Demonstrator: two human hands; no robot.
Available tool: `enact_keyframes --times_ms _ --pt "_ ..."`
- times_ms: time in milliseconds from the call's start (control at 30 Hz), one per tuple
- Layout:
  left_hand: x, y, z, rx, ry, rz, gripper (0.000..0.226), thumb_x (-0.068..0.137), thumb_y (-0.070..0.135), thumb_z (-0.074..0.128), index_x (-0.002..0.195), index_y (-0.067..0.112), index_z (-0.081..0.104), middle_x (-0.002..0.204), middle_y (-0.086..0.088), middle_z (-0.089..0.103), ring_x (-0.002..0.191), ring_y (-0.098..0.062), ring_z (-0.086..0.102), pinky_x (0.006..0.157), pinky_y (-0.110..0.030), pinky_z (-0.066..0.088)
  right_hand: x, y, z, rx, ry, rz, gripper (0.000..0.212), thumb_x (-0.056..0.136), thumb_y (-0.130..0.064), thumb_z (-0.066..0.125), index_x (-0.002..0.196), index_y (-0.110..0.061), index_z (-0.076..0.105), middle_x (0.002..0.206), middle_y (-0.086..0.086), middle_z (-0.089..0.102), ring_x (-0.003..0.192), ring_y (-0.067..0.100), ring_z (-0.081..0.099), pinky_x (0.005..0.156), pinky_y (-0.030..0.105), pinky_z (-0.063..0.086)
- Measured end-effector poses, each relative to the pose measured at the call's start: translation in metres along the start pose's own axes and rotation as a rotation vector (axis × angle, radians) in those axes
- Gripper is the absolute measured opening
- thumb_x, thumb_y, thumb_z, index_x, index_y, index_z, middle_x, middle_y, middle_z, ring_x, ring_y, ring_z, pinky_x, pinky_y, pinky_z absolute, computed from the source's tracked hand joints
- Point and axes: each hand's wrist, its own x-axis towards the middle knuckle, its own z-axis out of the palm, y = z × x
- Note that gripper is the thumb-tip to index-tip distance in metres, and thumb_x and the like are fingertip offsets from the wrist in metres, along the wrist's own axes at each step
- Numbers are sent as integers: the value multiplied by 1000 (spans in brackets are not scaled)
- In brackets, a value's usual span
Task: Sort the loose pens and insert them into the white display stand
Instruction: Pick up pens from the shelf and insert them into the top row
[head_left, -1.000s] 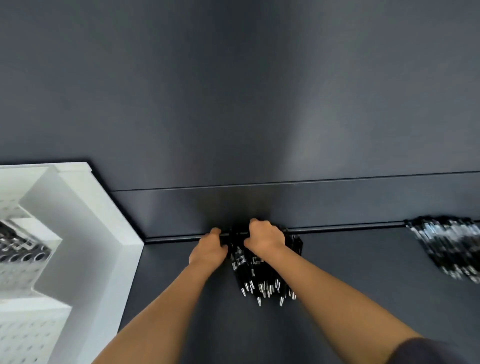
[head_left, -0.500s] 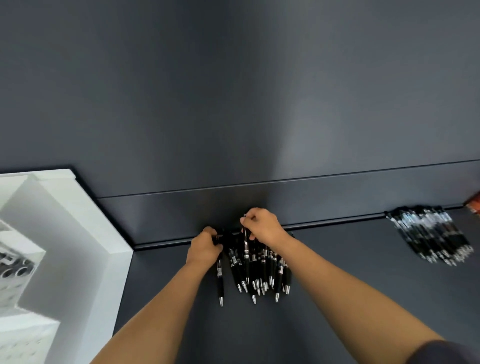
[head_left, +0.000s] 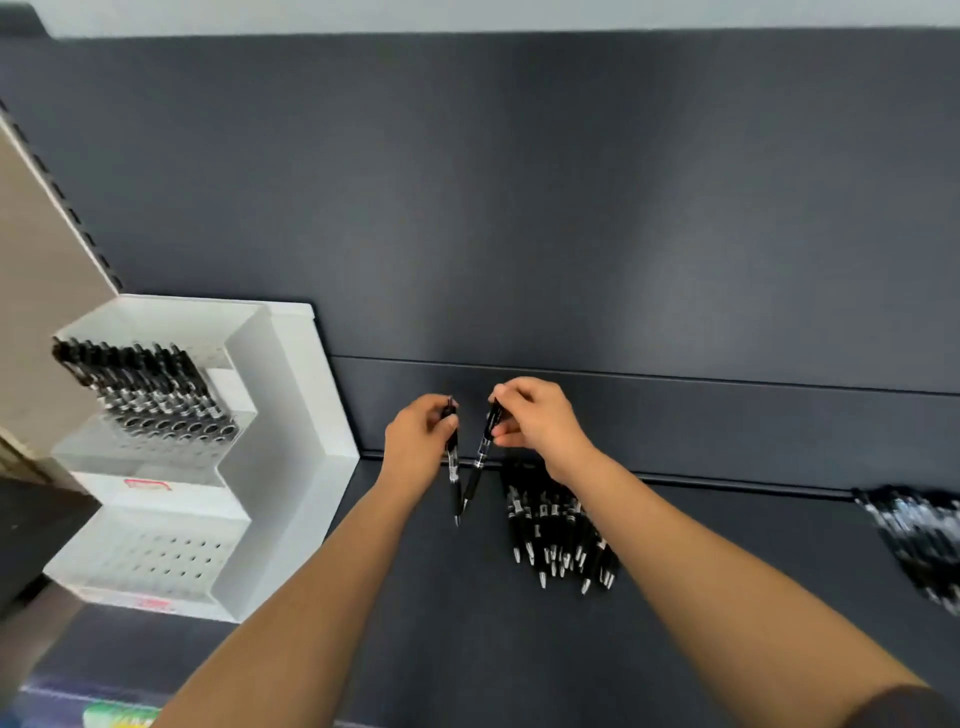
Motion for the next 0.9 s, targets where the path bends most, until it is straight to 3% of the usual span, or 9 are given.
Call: enact_keyframes --times_ms 100,200,267,400,500,667,900 --pt "-12 3 -33 -34 120 26 22 89 5 56 110 7 63 99 -3 65 91 -14 57 77 -13 37 -6 -15 27 2 -30 -90 19 94 -19 55 78 -14 63 77 1 60 56 14 62 53 23 54" --pt "-18 8 -68 -75 222 79 20 89 4 56 108 8 62 98 -3 65 90 -15 57 84 -23 43 -12 -35 55 33 -66 -191 17 94 -16 55 79 -17 63 76 0 61 51 11 61 52 22 53" --pt "-22 13 -92 -79 292 131 16 88 5 57 102 11 62 91 0 64 82 -16 58 78 -26 47 -15 -51 74 39 -89 -252 17 94 -15 55 79 -21 63 76 -1 61 50 11 61 53 24 55" --pt "-23 17 -143 -34 419 221 16 85 6 62 91 21 60 81 16 61 71 -8 59 64 -9 44 -18 -79 108 48 -123 -347 17 93 -15 55 78 -18 64 73 2 62 52 11 63 53 22 54" --pt "-22 13 -180 -10 501 248 20 85 10 63 93 27 57 80 20 60 68 -3 58 64 -18 45 -18 -95 136 26 -130 -422 15 93 -14 54 82 -11 64 72 5 63 54 11 65 54 21 55" --pt "-16 5 -229 -4 536 302 26 86 10 60 96 32 52 79 15 57 60 -1 53 57 -22 44 -14 -108 182 -12 -108 -510 15 92 -14 54 85 -8 66 73 5 65 56 10 65 56 19 54" --pt "2 -9 -253 32 481 329 23 85 12 62 93 28 48 82 21 55 69 1 57 64 -23 45 -2 -108 220 -181 -56 -555 13 93 -14 54 83 -15 63 67 -3 63 53 3 62 55 17 54"
